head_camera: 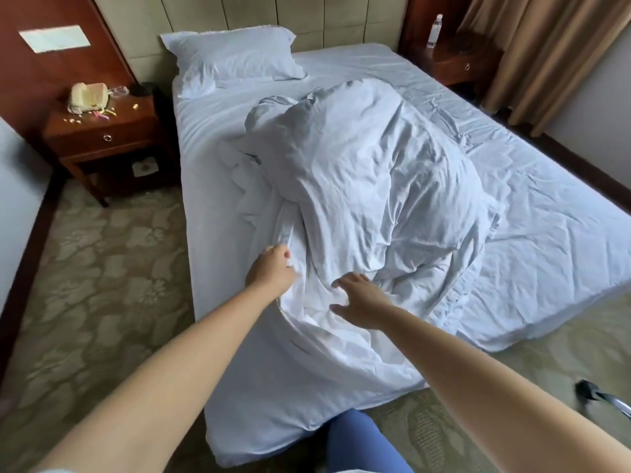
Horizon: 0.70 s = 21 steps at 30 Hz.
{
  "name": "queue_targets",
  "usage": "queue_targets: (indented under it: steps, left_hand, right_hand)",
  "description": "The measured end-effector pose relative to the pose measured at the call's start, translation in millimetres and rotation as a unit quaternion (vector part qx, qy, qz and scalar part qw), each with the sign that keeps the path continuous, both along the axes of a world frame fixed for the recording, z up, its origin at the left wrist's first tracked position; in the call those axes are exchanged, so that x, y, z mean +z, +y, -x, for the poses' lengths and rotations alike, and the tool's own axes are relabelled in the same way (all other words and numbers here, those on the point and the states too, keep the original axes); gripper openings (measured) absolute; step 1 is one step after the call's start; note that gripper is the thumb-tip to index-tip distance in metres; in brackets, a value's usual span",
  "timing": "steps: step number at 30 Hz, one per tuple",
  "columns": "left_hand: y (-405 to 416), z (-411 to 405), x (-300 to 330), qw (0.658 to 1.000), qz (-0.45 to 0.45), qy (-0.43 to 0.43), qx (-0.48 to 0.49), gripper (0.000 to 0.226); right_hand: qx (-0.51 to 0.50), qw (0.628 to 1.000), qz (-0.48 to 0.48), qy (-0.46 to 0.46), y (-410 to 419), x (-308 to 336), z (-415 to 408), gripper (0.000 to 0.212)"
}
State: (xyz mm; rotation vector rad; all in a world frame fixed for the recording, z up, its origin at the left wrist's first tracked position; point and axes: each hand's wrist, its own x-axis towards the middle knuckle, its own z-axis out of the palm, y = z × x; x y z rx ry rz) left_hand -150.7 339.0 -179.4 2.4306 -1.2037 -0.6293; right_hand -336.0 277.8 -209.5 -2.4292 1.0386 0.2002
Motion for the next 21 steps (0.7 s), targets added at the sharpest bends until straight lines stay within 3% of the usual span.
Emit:
queue_targets:
  steps: [5,9,11,13,16,19,21]
  left_hand:
    - [-44,-24,4,0.997,-0.043,-0.009,0.062,0.052]
    - [-86,-41,-6,0.995,-0.073,0.049,0.053,0.083]
    - [-104,-44,-14,0.994,-0.096,0.045,0.032,0.079]
    - [-120,-49,-19,0.992,-0.128,-0.017,0.01,0.065]
    - [-138,-57,-14,0.982,-0.142,-0.126,-0.003,0.044]
    - [-149,-66,3,0.978,-0.14,-0.157,-0.012,0.039]
    - [-153,-75,26,0.978,-0.125,-0.168,-0.02,0.035]
  right_hand:
    - [-0.058,0.994,0.083,-0.04,-44,9,-59,0.076]
    - [-0.093,0.993,0.071,-0.02,-75,4,-90,0.095]
    - [-0.086,0.993,0.081,-0.007,-85,-6,-99,0.096]
    - [-0.076,0.989,0.126,-0.033,-99,-14,-104,0.091]
    - [-0.037,0.977,0.196,-0.08,-130,-8,-113,0.075]
    - [0.034,0.954,0.29,-0.072,-157,13,-127,0.061]
    - [0.071,0.933,0.345,-0.079,-180,33,-136,0.041]
